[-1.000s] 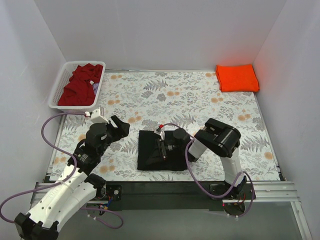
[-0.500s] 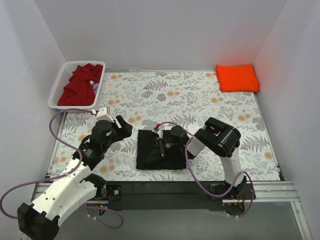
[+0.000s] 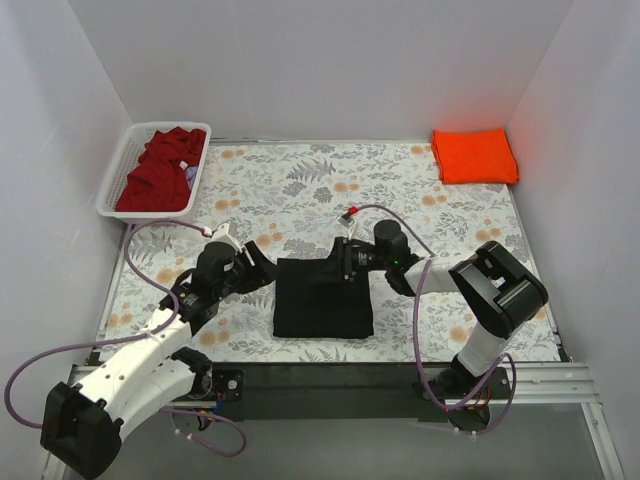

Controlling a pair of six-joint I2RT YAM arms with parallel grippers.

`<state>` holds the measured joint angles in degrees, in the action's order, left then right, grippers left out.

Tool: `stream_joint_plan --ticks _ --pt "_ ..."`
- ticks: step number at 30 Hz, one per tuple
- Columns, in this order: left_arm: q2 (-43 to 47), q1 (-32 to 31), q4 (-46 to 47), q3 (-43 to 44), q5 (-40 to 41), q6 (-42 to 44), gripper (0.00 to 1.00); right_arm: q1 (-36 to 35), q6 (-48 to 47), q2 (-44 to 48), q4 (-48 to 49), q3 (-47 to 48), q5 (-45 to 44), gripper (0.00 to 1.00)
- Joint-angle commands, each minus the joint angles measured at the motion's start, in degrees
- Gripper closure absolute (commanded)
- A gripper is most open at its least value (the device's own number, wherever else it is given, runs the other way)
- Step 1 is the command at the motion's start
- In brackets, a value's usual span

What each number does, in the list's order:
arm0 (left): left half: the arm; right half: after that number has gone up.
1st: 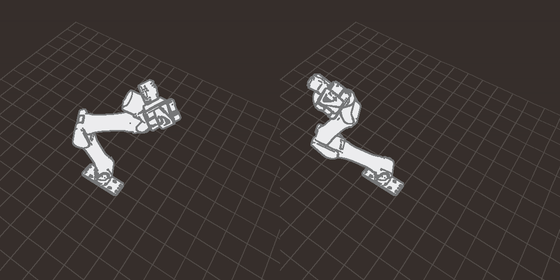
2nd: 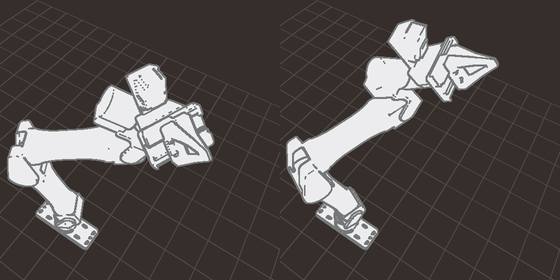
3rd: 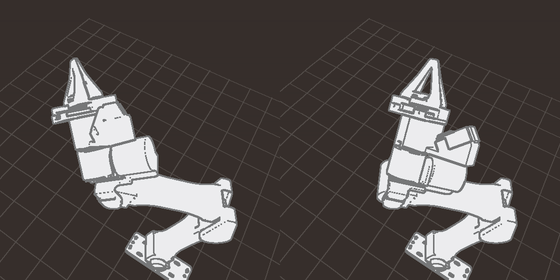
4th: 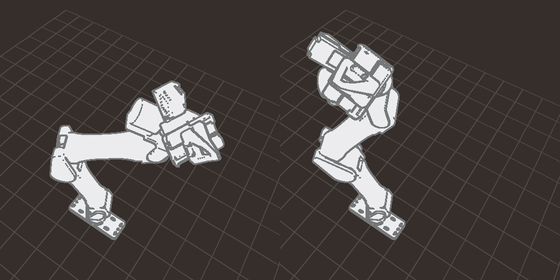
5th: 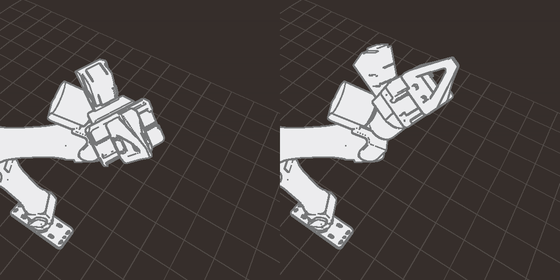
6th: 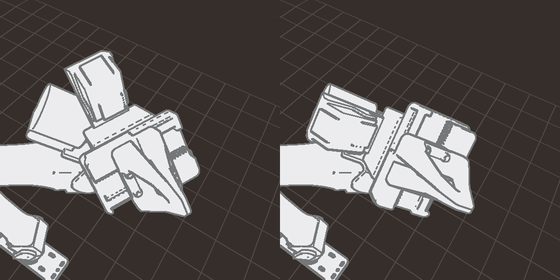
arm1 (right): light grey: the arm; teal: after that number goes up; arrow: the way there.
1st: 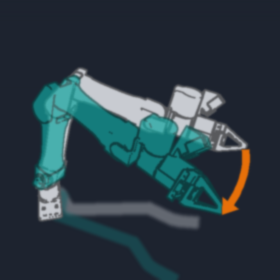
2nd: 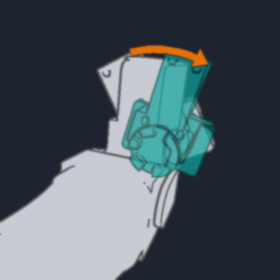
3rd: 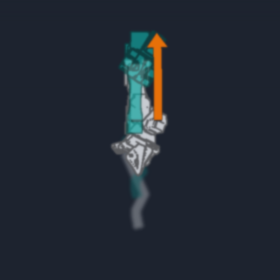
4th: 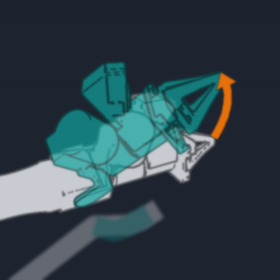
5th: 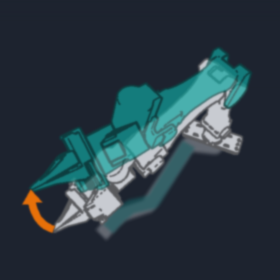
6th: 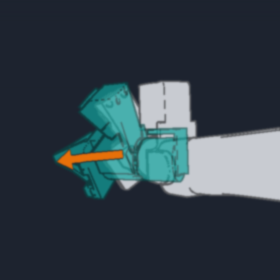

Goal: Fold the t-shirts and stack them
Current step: Fold the tshirt

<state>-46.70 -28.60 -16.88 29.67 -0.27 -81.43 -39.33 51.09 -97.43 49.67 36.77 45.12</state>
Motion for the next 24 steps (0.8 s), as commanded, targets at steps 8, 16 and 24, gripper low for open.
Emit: stream_joint_plan --ticks 8,16,24 --pt "-7.79 -2.07 6.51 -9.89 -13.79 -10.50 0.68 14.63 -8.20 -7.50 -1.86 -1.89 -0.30 0.46" --pt "-10.78 -2.34 6.25 -10.51 -12.56 -11.12 0.72 18.50 -9.78 -11.31 -2.03 1.02 0.75 0.47" --pt "-7.18 -3.21 -1.74 -4.28 -5.45 -7.00 0.60 20.17 -21.53 5.90 -27.65 1.54 -7.03 0.47"
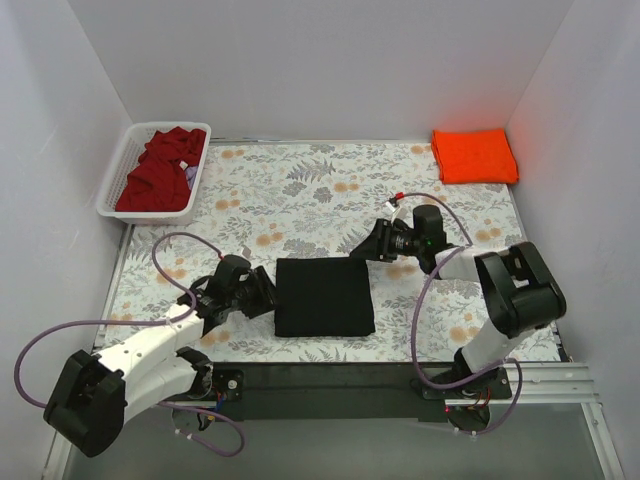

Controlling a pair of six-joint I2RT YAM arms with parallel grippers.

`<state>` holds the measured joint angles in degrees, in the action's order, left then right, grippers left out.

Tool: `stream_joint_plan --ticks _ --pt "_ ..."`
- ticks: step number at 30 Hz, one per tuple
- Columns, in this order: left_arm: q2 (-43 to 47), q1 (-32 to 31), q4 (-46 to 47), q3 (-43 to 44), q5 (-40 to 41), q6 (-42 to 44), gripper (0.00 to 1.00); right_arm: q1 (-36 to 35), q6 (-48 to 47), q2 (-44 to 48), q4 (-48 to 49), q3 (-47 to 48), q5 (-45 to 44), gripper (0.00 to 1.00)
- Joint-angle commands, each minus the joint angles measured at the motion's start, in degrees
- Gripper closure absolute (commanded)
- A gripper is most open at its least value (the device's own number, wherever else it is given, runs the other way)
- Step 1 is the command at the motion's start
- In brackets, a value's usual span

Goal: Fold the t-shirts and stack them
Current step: Fold the tshirt, then neatly place the folded tshirt to the corner

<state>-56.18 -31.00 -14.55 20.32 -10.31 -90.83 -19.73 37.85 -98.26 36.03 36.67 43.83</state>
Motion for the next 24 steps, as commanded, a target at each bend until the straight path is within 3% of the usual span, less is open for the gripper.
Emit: stream_joint_plan --ticks 1,5,9,12,13,16,24 --pt "2.31 -2.55 -4.96 6.48 7.03 3.89 0.57 0.48 -12.58 8.59 -18.06 2.26 -8.04 0.46" --pt "-1.63 -11.25 -10.14 17.17 16.62 7.59 0.46 1.00 -20.00 17.47 -39.75 4.55 -21.48 0.44" --pt "-10.95 -23.46 -12.87 25.97 27.33 10.75 0.44 3.81 -22.37 29.23 -49.53 4.38 -34.05 0.38" --pt "-20.34 -34.69 -14.19 32.47 35.16 14.70 0.43 7.23 -22.99 36.00 -53.15 2.89 -34.25 0.31" --pt "-22.37 -36.74 -14.28 34.07 36.92 15.93 0.43 7.77 -22.90 37.51 -54.04 1.84 -34.52 0.17" --pt "-30.37 -43.78 -14.28 40.30 43.08 21.29 0.43 10.14 -22.73 42.35 -56.93 -0.62 -35.31 0.01" --pt "-45.75 -51.25 -13.75 49.73 45.20 31.14 0.43 15.33 -21.85 47.19 -60.29 -6.08 -34.43 0.02"
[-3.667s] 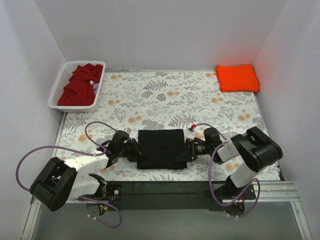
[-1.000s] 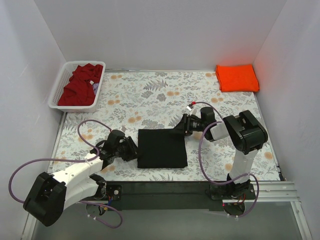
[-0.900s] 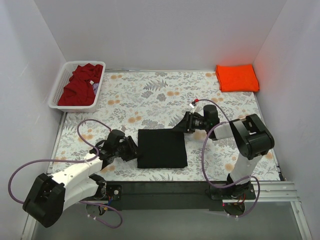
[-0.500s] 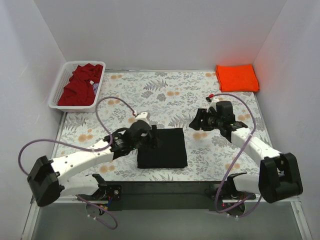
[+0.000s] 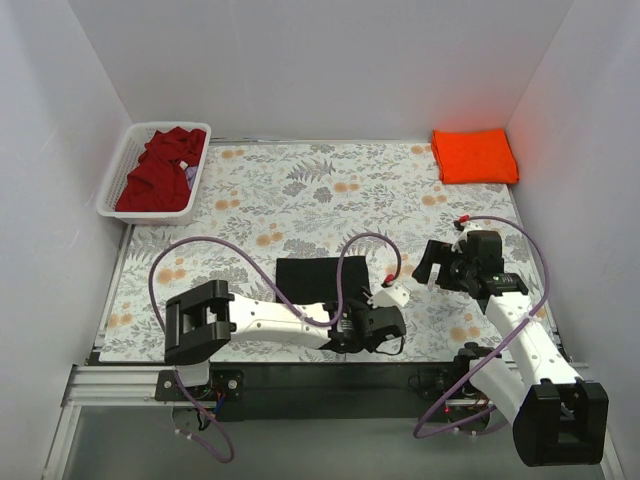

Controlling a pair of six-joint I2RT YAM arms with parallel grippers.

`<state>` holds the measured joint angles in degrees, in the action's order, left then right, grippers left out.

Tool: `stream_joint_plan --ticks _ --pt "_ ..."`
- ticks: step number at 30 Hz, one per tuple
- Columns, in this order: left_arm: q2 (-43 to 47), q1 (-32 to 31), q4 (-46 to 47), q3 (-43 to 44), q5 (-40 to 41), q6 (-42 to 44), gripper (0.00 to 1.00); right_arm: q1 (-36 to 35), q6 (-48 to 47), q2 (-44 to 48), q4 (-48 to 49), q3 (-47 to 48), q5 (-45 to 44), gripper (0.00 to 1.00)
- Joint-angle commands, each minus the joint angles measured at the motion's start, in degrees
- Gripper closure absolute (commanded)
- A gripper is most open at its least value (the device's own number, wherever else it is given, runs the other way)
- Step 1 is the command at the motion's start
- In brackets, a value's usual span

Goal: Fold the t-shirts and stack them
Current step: Neatly place the folded tshirt to the corner

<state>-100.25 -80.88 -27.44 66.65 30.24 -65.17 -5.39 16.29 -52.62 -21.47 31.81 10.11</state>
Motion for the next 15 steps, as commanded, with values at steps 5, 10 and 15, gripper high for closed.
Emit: stream_joint_plan --ticks 5,10,15 --pt "-6.27 -3.67 -0.25 6.29 4.13 7.68 0.43 0.99 -0.30 2.26 -2.87 -1.76 1.40 0.02" --pt "-10.49 -4.90 -0.86 8.05 6.14 10.14 0.43 1.17 -0.47 0.07 -2.70 -2.10 5.79 0.02" --pt "-12.60 -5.34 -2.35 8.05 7.55 10.50 0.46 1.17 -0.03 -0.55 -1.38 -3.42 8.61 0.03"
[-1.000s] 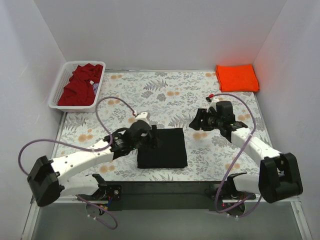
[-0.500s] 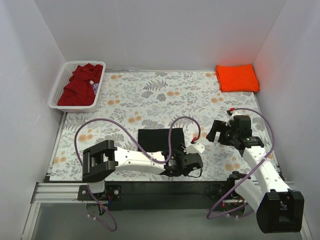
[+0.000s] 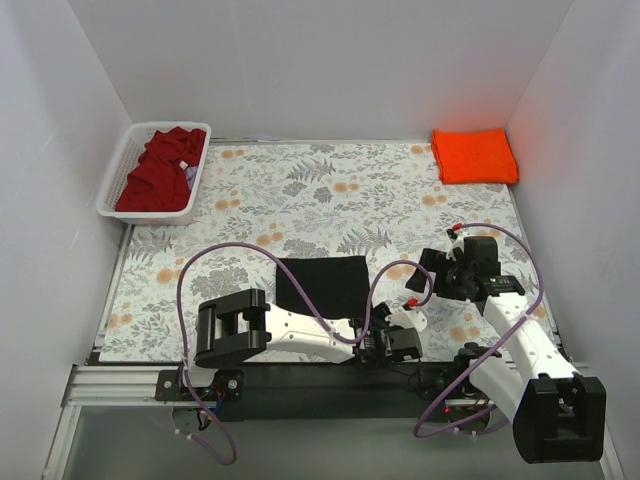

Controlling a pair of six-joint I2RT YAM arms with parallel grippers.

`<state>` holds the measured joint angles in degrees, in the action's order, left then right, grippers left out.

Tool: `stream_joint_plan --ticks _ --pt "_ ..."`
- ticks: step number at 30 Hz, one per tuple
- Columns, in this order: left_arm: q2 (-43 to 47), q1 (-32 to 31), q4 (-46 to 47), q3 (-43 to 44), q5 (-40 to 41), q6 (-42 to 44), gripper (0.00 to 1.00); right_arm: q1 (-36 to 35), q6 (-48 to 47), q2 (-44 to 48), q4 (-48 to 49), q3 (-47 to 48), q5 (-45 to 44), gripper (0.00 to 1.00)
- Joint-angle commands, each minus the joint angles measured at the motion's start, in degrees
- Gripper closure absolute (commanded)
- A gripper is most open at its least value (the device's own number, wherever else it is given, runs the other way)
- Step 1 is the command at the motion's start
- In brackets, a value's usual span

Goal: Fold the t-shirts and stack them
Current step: Neatly place the folded tshirt to the corner

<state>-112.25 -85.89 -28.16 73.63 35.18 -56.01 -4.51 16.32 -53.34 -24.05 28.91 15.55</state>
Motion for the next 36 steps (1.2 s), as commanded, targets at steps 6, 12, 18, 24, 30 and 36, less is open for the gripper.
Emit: stream_joint_plan --ticks 6,12,18,24,30,36 --pt "-1.92 -0.42 -3.65 0.73 3.23 0.29 0.66 0.29 0.29 0.43 2.52 -1.57 5.80 0.05" --pt "0.01 -0.33 -3.22 -0.67 4.37 -1.21 1.00 0.21 4.24 0.08 9.09 -4.98 13.69 0.05" --pt "5.45 -0.16 0.21 -4.09 4.37 -2.88 1.00 0.21 16.01 -1.41 26.47 -13.86 23.28 0.06" --pt "10.82 -0.07 4.43 -7.35 3.23 -4.81 1.00 -1.37 26.82 -3.26 39.60 -20.73 25.23 0.07" --pt "12.22 0.10 4.96 -7.88 4.28 -5.25 1.00 -5.32 33.86 -5.80 47.78 -23.28 22.16 0.06" --pt "12.84 0.19 5.57 -7.88 4.20 -5.34 1.00 -11.47 38.61 -10.81 55.07 -23.90 18.64 0.07"
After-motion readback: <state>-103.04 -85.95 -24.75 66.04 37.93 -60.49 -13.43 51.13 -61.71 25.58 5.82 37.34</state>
